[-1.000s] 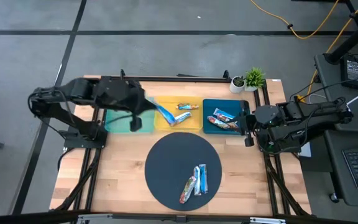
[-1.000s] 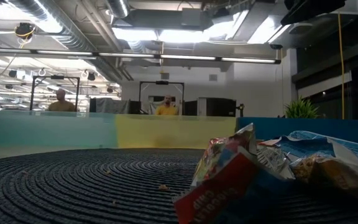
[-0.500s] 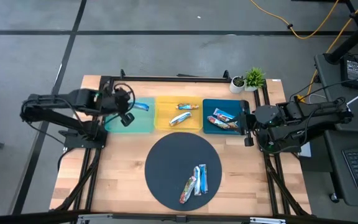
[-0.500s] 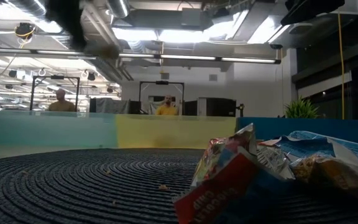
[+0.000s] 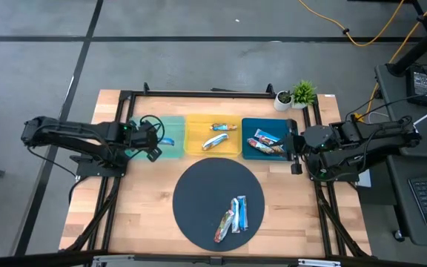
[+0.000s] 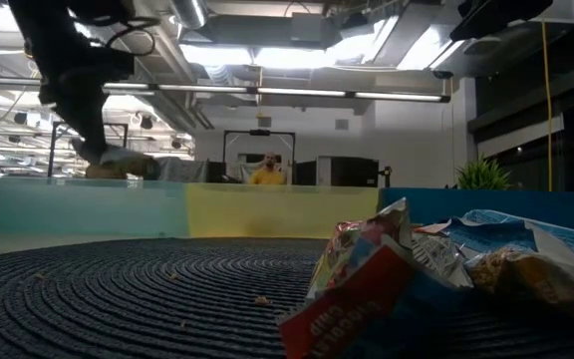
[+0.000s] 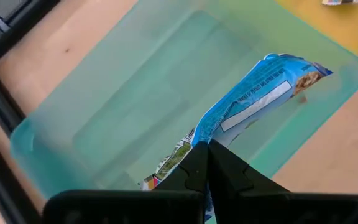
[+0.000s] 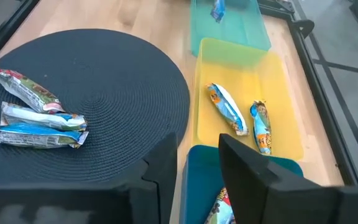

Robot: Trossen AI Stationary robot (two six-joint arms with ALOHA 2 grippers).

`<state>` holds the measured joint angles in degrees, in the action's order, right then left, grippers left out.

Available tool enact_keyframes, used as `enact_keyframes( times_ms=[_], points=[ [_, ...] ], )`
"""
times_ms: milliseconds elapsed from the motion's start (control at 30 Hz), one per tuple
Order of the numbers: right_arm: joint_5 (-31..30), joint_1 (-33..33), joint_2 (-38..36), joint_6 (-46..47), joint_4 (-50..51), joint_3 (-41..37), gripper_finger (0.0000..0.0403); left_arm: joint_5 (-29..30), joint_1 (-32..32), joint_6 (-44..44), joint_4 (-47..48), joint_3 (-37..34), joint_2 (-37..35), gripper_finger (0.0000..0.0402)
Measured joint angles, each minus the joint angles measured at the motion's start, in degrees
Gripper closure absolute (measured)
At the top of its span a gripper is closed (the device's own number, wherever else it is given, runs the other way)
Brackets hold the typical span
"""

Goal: Pick and place Granola Bars by type
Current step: Put the blue granola bar into the green bin

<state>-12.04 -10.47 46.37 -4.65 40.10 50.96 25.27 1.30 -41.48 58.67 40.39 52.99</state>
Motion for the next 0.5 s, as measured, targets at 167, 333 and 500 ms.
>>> enact_keyframes(
  times_ms=[167,333,500],
  points=[
    [-0.79,-0.01,0.00,0.09,-0.02,0.00,0.0282,0.39,0.04,-0.46,-1.59,-3.29,0.04,0.0399],
    [-1.91,0.01,0.00,-0.18,0.00,0.00,0.0282,-0.13,1.02,-1.39,-1.68,-6.04,0.17,0.0401],
    [-1.91,0.01,0.00,-0.03,0.00,0.00,0.0282,-0.86,2.59,0.34,-1.89,-7.18,0.17,0.0395]
  ],
)
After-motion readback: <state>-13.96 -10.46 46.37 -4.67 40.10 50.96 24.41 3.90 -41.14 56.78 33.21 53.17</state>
